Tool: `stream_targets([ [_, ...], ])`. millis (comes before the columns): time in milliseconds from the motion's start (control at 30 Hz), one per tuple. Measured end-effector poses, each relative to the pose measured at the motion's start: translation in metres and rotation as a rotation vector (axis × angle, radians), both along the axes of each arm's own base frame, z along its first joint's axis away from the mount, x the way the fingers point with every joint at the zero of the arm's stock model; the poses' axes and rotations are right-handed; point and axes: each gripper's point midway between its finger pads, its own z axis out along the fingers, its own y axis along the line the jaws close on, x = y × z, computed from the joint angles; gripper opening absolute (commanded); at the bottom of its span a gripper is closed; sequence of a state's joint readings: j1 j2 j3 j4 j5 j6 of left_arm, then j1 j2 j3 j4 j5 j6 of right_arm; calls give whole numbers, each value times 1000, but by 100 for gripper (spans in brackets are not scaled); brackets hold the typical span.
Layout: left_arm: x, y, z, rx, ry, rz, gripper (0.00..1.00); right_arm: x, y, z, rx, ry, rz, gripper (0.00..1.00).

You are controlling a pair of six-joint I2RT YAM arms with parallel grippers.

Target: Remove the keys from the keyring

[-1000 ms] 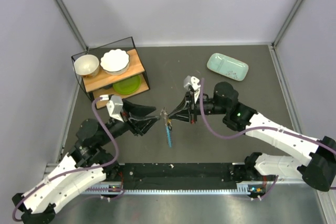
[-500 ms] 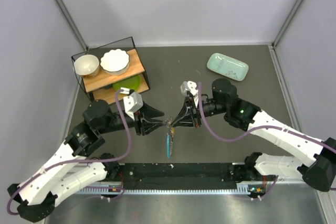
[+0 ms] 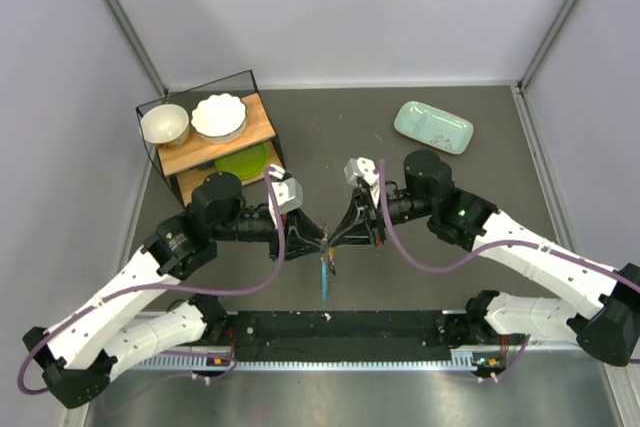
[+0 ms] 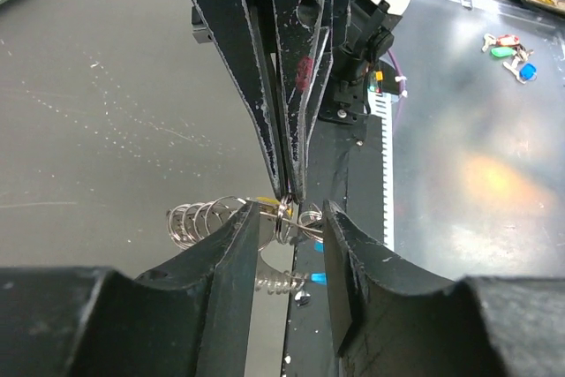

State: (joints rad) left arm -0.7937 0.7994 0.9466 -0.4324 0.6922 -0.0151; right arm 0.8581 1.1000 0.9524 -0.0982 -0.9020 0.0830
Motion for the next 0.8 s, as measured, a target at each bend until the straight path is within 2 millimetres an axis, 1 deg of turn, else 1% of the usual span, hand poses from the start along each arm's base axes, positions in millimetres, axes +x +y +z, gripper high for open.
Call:
stream_targets([
  [100,1,-2,-4,15,2,-11,31,-1,0,0,0,-1,4,0],
  [167,1,-3,-6,23,6,-22,21,-1,0,0,0,0,7,0],
  [233,0,-4,-7,29,7,-31,8,-2,0,0,1,0,11,0],
  [267,0,-4,-7,31,8,-33,0,-2,0,0,1,0,11,0],
  [500,0,-3,-8,33,6,-38,0,0,0,-1,-7,10,-6,0],
  [533,0,-4,-8,27,8,-33,0,1,0,-1,-9,16,-12,2],
  [567,1,-4,-7,17,12,-25,0,2,0,-1,-10,22,-18,11],
  [667,3,-4,-8,-15,18,0,0,4,0,0,-16,48,-44,24],
  [800,6,-6,-7,-63,36,32,0,11,-3,9,4,40,-120,32],
])
